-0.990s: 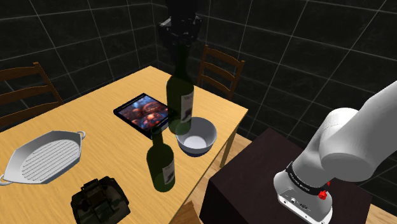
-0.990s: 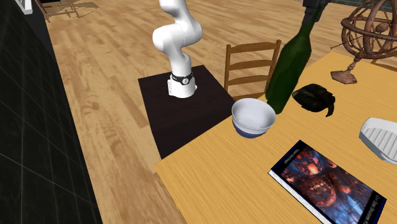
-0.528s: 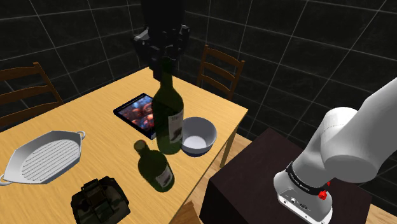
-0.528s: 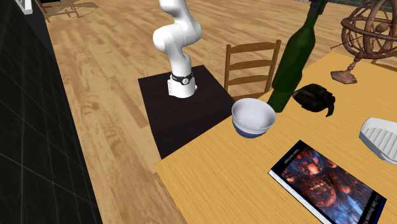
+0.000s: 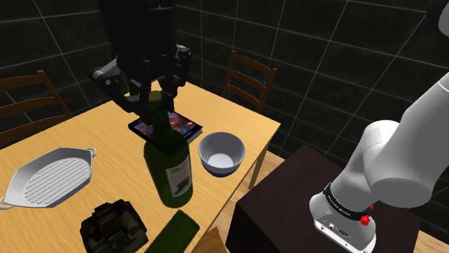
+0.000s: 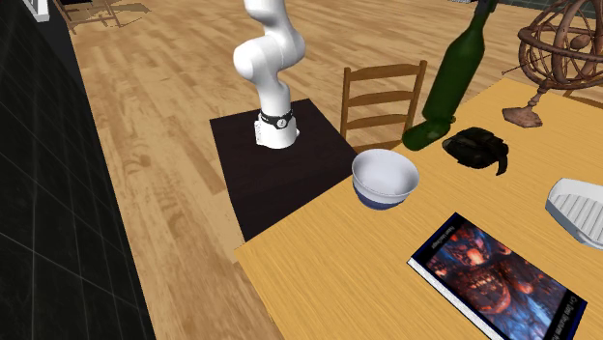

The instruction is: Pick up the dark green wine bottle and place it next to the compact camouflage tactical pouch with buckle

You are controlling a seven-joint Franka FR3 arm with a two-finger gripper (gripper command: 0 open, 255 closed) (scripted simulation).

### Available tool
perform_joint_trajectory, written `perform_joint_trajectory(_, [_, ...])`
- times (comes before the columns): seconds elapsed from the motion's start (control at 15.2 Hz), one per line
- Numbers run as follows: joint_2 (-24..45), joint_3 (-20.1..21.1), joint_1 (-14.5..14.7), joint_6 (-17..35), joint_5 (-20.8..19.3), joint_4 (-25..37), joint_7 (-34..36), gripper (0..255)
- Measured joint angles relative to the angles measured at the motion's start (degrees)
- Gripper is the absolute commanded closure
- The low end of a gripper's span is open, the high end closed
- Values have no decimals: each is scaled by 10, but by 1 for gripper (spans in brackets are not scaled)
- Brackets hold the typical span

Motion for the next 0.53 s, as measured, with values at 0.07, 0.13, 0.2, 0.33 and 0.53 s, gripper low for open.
perform_joint_trajectory(0.07, [13, 11, 8, -3, -8, 14, 18, 255])
perform_joint_trajectory(0.13, [32, 23, 17, -7, -19, 32, 39, 255])
perform_joint_trajectory(0.2, [47, 31, 23, -11, -28, 48, 53, 255])
perform_joint_trajectory(0.33, [76, 48, 42, -23, -47, 81, 88, 255])
perform_joint_trajectory(0.53, [133, 72, 82, -39, -87, 138, 144, 255])
